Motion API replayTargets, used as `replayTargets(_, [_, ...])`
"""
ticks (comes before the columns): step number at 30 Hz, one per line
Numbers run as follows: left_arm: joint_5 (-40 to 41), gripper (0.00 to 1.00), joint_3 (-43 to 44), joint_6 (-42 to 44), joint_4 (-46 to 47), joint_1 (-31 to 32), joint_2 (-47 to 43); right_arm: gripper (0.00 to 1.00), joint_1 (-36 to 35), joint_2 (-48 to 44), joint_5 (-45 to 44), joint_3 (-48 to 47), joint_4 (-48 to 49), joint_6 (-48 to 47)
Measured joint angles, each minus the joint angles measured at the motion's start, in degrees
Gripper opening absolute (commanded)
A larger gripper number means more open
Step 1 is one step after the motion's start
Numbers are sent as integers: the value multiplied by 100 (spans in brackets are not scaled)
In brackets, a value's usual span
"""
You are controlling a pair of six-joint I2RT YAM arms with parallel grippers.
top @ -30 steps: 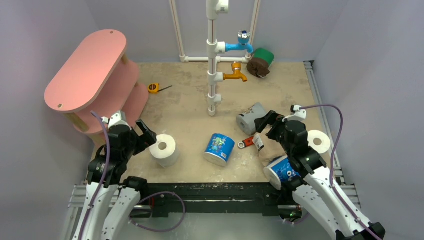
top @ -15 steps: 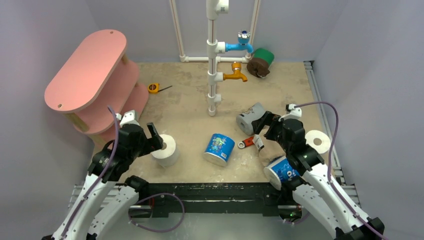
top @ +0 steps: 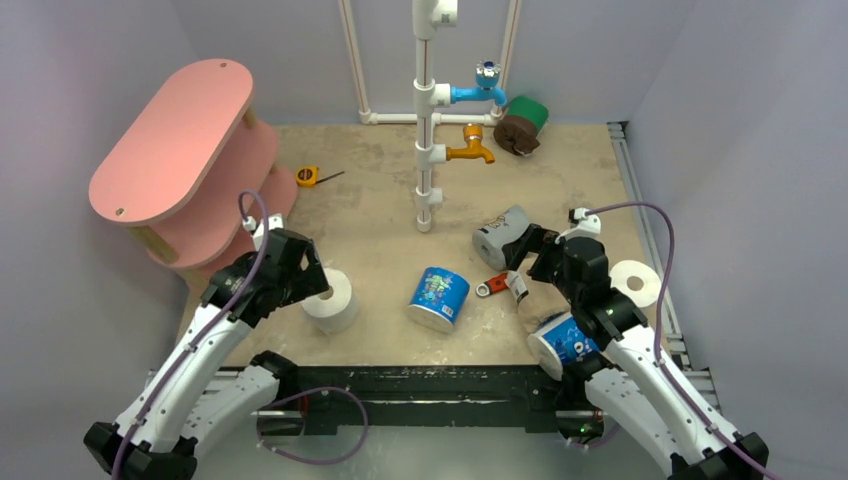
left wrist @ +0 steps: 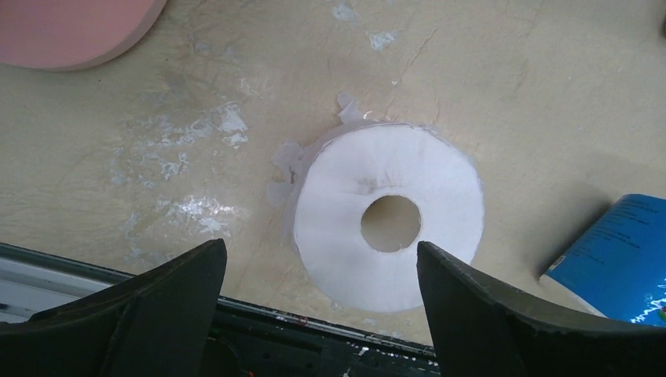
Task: Place and organize the paper towels onto the shelf
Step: Pick up the paper towel from the center of the board.
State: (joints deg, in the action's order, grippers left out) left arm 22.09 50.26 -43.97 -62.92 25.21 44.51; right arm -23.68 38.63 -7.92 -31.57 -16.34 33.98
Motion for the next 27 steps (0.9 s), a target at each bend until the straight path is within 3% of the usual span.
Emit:
replayTargets(16, [-243, 88, -114, -109, 199, 0, 717, 99, 0, 149, 9, 0, 0, -59])
replayTargets(27, [-273, 81, -382, -352, 201, -170, 813, 99, 0, 149, 68, 0, 2, -66])
